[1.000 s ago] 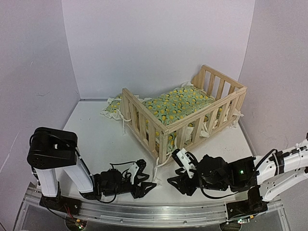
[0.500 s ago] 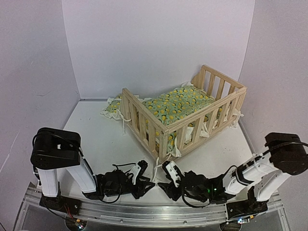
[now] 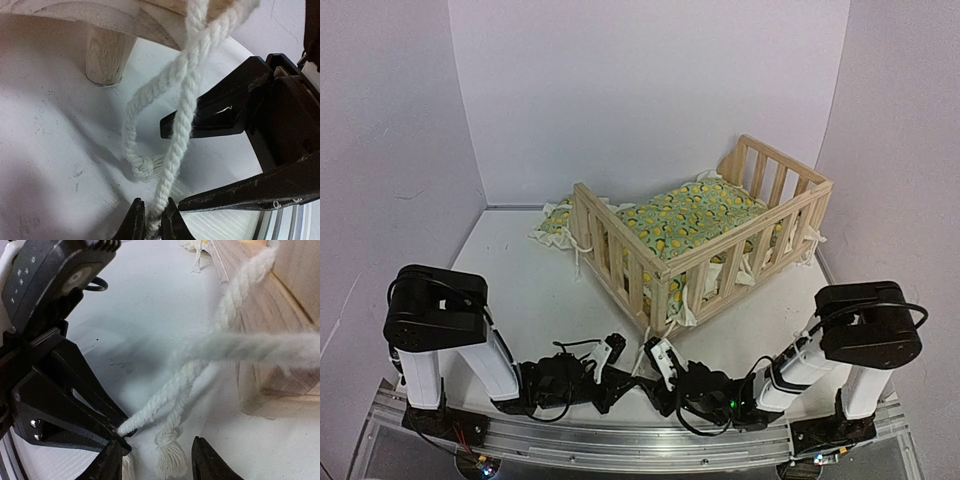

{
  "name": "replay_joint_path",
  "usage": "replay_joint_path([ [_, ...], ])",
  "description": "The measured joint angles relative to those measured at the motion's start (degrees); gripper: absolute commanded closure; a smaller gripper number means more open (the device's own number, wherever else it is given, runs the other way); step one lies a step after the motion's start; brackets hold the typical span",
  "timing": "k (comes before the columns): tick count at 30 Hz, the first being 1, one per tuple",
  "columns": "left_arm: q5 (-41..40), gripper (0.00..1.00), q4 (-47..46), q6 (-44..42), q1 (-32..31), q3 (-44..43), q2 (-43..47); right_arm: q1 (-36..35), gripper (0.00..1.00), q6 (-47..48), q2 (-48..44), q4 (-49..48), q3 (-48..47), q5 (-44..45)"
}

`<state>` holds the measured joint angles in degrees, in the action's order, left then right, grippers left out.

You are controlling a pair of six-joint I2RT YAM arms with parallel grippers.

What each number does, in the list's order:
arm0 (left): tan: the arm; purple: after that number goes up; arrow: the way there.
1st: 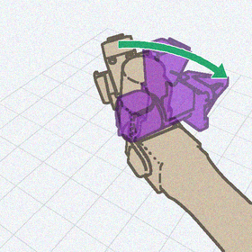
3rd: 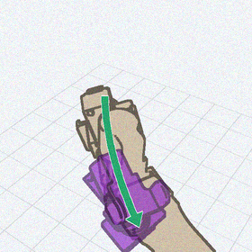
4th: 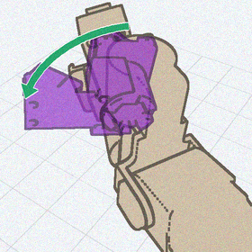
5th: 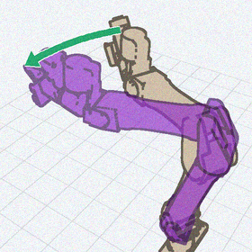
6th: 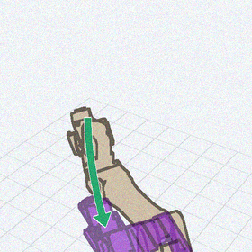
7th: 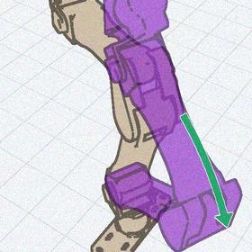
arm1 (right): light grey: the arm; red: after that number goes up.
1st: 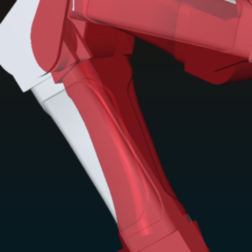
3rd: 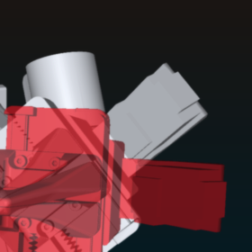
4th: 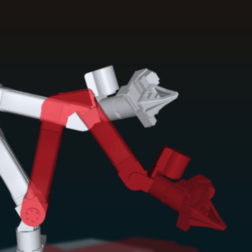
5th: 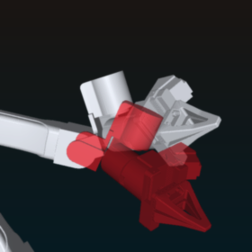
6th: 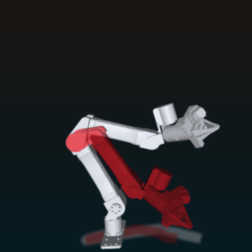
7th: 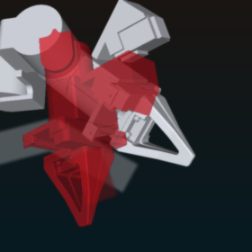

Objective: Set up the pet bed

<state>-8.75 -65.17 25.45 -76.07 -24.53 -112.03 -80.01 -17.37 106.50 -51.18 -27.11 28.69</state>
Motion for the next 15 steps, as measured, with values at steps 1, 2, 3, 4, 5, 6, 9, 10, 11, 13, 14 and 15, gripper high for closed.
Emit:
replay_joint_path([
  [1,0.0,0.88,0.4,0.0,0.1,0.0,0.0,0.0,0.53,0.2,0.8,-0.5,-0.5,0.4],
  [2,0.0,0.88,0.8,0.0,0.2,0.1,0.0,0.0,0.54,0.3,1.4,-0.9,-0.8,0.8],
  [3,0.0,0.89,0.8,0.0,0.3,0.2,0.0,0.1,0.55,0.4,1.9,-1.2,-1.1,1.3],
  [4,0.0,0.89,0.9,0.0,0.3,0.3,0.0,0.1,0.55,0.5,2.4,-1.6,-1.3,1.9],
  [5,0.0,0.89,0.9,0.0,0.3,0.4,0.1,0.1,0.55,0.6,2.8,-1.9,-1.5,2.6],
  [6,0.1,0.90,1.1,0.0,0.3,0.6,0.3,0.2,0.56,0.7,3.2,-2.1,-1.7,3.3],
  [9,0.2,0.94,1.2,0.0,0.2,0.7,0.8,0.8,0.56,0.7,4.2,-2.8,-2.1,4.5],
  [10,0.2,0.94,1.2,0.0,0.2,0.7,0.8,1.0,0.56,0.7,4.4,-2.8,-2.1,4.8],
  [11,0.2,0.95,1.2,-0.1,0.2,0.7,0.9,1.0,0.56,0.6,4.5,-3.0,-2.1,4.9],
  [13,0.2,0.96,1.2,-0.1,0.2,0.9,1.3,1.2,0.55,0.8,4.7,-3.4,-2.1,4.9],
  [14,0.2,0.96,1.2,-0.1,0.2,1.1,1.6,1.2,0.55,0.8,4.8,-3.6,-2.1,4.8],
  [15,0.2,0.96,1.2,-0.1,0.2,1.4,2.0,1.2,0.55,0.8,5.0,-3.7,-2.1,4.7],
])
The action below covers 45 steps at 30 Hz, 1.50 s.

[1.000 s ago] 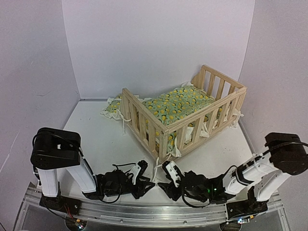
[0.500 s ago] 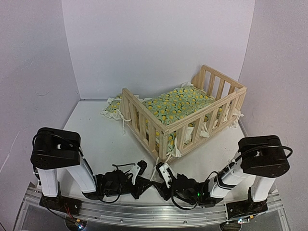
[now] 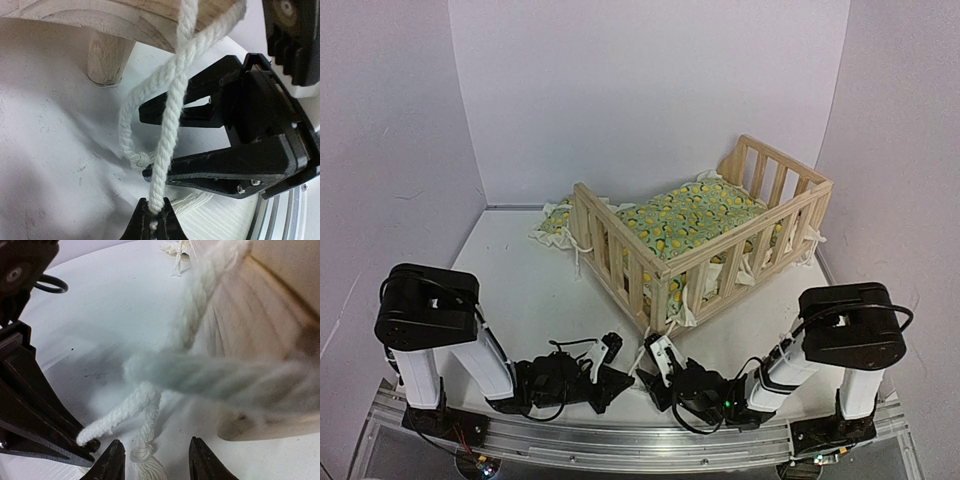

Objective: Set up the pet bed

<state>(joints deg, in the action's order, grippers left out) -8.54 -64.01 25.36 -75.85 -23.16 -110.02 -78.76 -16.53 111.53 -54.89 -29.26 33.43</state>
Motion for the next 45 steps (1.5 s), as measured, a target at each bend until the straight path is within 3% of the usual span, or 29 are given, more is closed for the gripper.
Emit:
replay_joint_path([
  [5,0.0,0.96,0.0,0.0,0.0,0.9,1.9,0.1,0.57,0.5,2.5,-0.2,-1.9,-1.2],
  [8,0.0,0.97,0.0,0.0,-0.1,1.2,2.5,0.1,0.69,0.8,3.3,-0.3,-2.7,-1.3],
  [13,0.5,0.99,0.1,0.0,-0.4,1.6,3.5,0.1,1.00,0.4,3.2,-0.4,-2.5,-1.2],
  [19,1.4,0.99,0.2,-0.1,-0.8,1.7,6.1,0.1,1.00,-3.5,-7.6,5.8,2.8,-3.0],
  [20,1.4,0.95,0.4,-0.3,-0.9,1.7,6.8,0.1,1.00,-4.3,-10.0,6.7,3.7,-3.5],
  [25,2.7,0.59,1.2,-1.6,-1.3,1.9,10.7,0.1,1.00,-7.0,-19.5,11.5,5.0,-7.0],
  [31,1.9,0.41,2.5,-3.1,-1.4,1.8,16.4,0.1,1.00,-7.7,-24.5,17.6,5.2,-7.6],
  [37,0.8,0.38,7.3,-6.2,-1.2,-2.4,17.3,0.1,1.00,-6.8,-26.2,20.7,5.3,-9.8],
  [45,-0.9,0.43,9.6,-10.6,0.1,-4.8,19.1,0.1,1.00,-6.9,-26.2,21.9,5.3,-10.5],
])
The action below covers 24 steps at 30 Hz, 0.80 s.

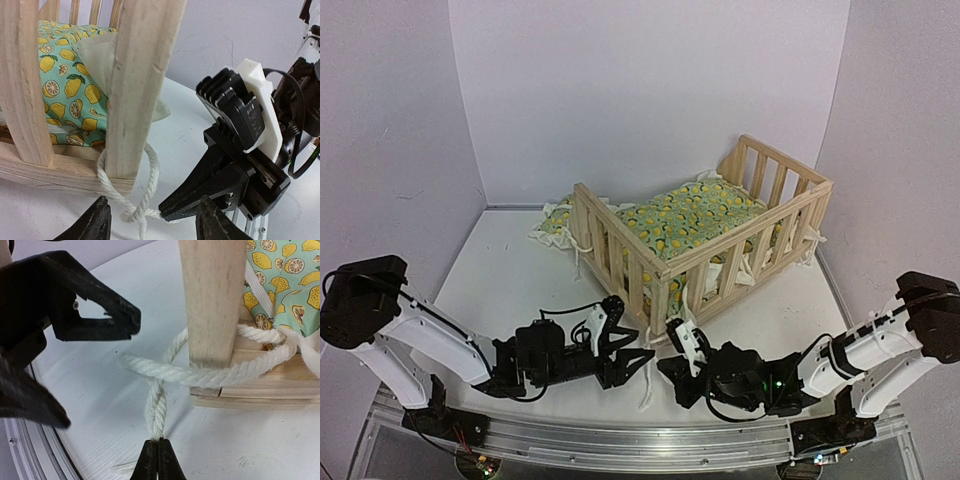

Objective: Set up the pet bed

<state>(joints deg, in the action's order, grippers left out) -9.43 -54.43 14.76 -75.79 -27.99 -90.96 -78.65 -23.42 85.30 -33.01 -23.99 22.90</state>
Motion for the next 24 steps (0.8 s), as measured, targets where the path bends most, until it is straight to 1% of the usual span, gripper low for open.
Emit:
replay_joint_path([
  [4,3.5,0.40,0.5,-0.5,2.9,0.3,2.5,0.0,1.00,0.5,0.0,0.0,0.0,1.6],
  [8,9.1,0.41,0.6,-1.1,5.0,0.2,2.4,0.0,1.00,1.3,-0.9,0.4,0.0,3.2],
  [11,13.4,0.48,0.8,-1.0,5.8,-1.0,0.5,0.0,1.00,1.7,-2.6,0.4,0.0,4.4],
  [12,14.8,0.52,1.0,-0.8,6.1,-1.8,-0.5,0.0,1.00,1.9,-3.1,0.0,0.2,4.9],
  [14,17.6,0.64,1.1,-0.1,6.8,-3.4,-2.7,0.0,1.00,2.5,-3.6,-1.5,0.6,5.7],
  [15,18.8,0.68,1.2,0.1,7.1,-3.9,-3.4,0.0,1.00,2.7,-3.6,-2.2,0.8,6.0],
  [18,21.2,0.72,1.7,0.7,7.7,-4.3,-4.4,0.0,1.00,4.2,-3.4,-4.4,1.3,6.8],
  [21,22.6,0.75,1.9,1.6,7.8,-4.3,-4.4,0.3,1.00,5.4,-1.7,-8.4,1.3,7.2],
  [22,22.8,0.77,1.9,1.8,7.9,-4.3,-4.4,0.4,1.00,5.6,-1.0,-10.1,1.4,7.2],
  [24,23.1,0.79,2.0,2.3,7.9,-4.2,-4.4,0.8,1.00,6.1,0.2,-13.5,2.0,6.8],
])
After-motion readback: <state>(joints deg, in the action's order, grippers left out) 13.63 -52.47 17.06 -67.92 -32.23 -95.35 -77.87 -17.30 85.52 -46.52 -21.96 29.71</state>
